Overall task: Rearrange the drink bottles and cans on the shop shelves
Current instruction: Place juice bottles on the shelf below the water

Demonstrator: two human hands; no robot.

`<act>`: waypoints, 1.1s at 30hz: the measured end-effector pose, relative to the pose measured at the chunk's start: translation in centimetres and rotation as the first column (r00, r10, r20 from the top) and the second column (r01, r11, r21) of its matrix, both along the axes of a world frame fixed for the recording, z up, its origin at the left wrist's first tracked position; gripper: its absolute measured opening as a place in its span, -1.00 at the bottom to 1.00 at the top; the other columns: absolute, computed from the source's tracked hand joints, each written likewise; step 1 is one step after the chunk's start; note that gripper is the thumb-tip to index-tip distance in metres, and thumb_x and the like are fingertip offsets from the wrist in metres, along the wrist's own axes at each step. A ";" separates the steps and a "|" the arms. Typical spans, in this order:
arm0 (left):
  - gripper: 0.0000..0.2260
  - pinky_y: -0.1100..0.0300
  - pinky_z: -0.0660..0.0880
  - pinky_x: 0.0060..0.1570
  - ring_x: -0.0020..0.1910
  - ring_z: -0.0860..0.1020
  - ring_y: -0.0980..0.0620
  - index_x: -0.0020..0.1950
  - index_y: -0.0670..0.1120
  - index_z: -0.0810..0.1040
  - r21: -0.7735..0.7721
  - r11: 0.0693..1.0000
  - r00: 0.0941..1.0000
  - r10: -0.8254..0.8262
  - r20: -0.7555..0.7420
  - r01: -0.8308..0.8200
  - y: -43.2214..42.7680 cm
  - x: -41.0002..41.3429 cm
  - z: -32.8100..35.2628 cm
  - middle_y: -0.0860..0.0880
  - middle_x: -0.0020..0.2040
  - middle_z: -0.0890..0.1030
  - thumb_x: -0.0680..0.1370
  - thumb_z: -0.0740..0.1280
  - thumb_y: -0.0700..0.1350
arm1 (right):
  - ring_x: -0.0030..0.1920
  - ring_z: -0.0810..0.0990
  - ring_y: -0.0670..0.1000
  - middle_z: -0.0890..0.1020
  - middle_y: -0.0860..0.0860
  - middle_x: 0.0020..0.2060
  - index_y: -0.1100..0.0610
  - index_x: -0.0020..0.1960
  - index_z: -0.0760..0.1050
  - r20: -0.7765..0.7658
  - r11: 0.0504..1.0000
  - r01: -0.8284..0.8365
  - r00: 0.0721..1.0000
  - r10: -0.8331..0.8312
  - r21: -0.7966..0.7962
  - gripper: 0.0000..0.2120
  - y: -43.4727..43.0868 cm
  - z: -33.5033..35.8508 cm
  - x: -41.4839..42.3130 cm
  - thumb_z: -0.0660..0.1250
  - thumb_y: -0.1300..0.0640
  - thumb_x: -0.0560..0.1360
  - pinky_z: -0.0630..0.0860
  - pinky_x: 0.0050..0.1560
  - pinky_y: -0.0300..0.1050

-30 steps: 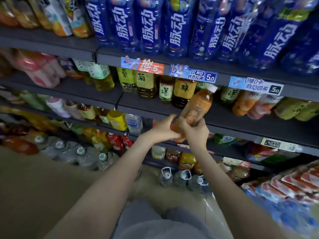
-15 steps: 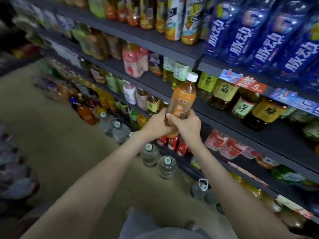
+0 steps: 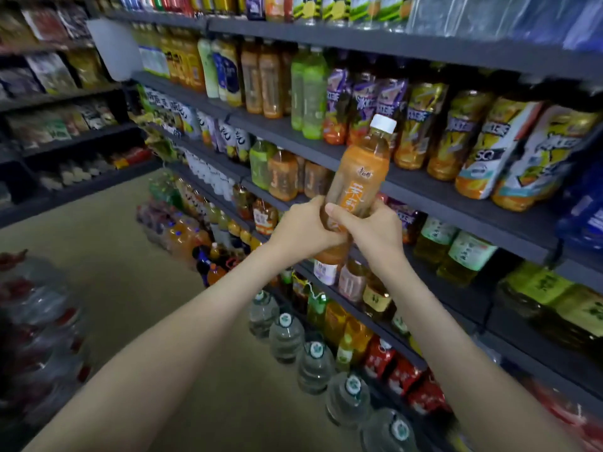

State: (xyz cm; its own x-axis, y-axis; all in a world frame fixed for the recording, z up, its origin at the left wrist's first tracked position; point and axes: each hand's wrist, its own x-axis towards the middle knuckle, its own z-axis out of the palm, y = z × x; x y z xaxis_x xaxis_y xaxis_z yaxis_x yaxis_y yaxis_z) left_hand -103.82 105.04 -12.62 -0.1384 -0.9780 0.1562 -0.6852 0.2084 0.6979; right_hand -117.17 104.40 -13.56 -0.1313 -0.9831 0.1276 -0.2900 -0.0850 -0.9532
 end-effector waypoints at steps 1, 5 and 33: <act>-0.75 0.25 0.34 -0.41 -0.30 0.48 0.13 -0.15 0.04 0.36 -0.039 0.999 1.000 0.000 -0.008 0.000 -1.4 0.7 0.8 0.11 -0.25 0.51 0.38 0.44 -0.02 | -0.19 0.61 -0.17 0.66 -0.10 -0.17 0.03 0.00 0.58 -0.010 0.999 0.011 1.000 -0.012 -0.038 -0.64 -1.5 0.9 0.8 0.53 -0.09 0.29 0.53 -0.20 -0.27; -0.69 0.19 0.49 -0.27 -0.19 0.55 0.08 0.01 -0.02 0.42 -0.172 0.985 0.998 0.000 -0.056 -0.010 -8.2 4.1 3.4 0.11 -0.18 0.56 0.36 0.44 0.00 | -0.07 0.60 -0.16 0.65 -0.13 -0.10 -0.02 0.06 0.55 -0.059 0.977 0.024 0.998 -0.037 -0.212 -0.57 -8.0 4.0 4.4 0.56 -0.08 0.25 0.50 -0.10 -0.30; -0.42 0.18 0.41 0.07 0.32 0.40 -0.04 0.52 -0.03 0.12 -0.263 0.926 0.961 -0.242 0.134 0.270 -46.7 33.7 -0.1 -0.06 0.45 0.30 0.57 0.29 0.01 | -0.07 0.56 -0.08 0.59 -0.03 -0.09 0.16 0.10 0.45 0.112 0.738 0.591 0.799 -0.590 -0.326 -0.60 -40.1 -0.2 31.9 0.51 0.04 0.38 0.36 -0.21 -0.45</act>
State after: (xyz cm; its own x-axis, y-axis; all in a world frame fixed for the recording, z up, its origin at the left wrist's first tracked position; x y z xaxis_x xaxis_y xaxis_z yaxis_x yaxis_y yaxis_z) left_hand -70.12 58.30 -12.75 -0.4066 -0.8270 0.3883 -0.6444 0.5609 0.5198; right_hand -85.26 64.31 -13.72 -0.6717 -0.6066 0.4253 -0.3867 -0.2026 -0.8997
